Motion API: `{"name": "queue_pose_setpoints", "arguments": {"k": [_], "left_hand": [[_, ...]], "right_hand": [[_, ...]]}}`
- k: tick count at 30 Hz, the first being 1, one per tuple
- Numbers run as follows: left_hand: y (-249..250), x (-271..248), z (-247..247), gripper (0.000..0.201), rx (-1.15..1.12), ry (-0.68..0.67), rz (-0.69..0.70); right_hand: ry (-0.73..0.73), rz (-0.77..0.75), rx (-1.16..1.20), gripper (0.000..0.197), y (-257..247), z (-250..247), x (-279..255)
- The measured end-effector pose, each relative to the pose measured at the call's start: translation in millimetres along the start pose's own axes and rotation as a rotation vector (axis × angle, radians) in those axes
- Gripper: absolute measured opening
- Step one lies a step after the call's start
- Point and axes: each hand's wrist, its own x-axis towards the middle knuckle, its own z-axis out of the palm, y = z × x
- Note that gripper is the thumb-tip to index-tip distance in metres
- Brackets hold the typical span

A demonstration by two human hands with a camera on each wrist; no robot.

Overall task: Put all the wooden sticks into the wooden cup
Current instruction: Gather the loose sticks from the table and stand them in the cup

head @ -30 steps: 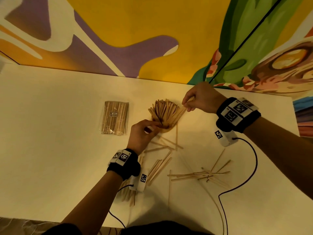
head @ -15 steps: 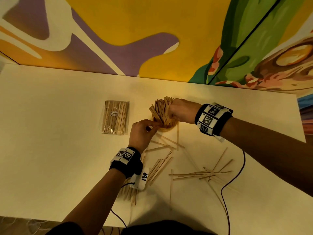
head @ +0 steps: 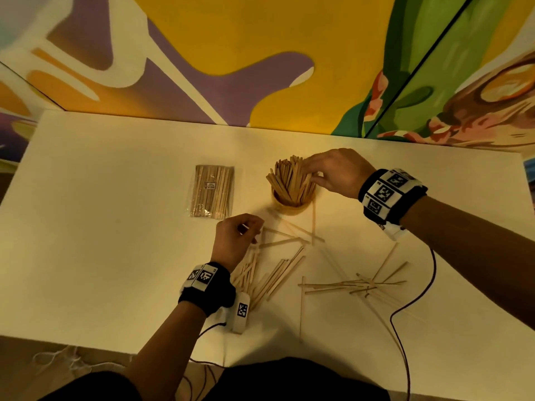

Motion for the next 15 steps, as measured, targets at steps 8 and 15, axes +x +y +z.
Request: {"name": "queue_pose_setpoints", "arguments": {"k": [8,15], "left_hand": [[-57.0,-74.7,-33.7,0.013,0.133,0.06,-0.223],[-94.4,-125.0,-29.2,0.008,0.286,0.05,-0.272]], "right_hand": [[0.226,0.174,0.421,0.018,-32.3,25.6,-72.1],[-0.34,0.468,0.603,0.031,-57.6,144.2,-182.3]]}}
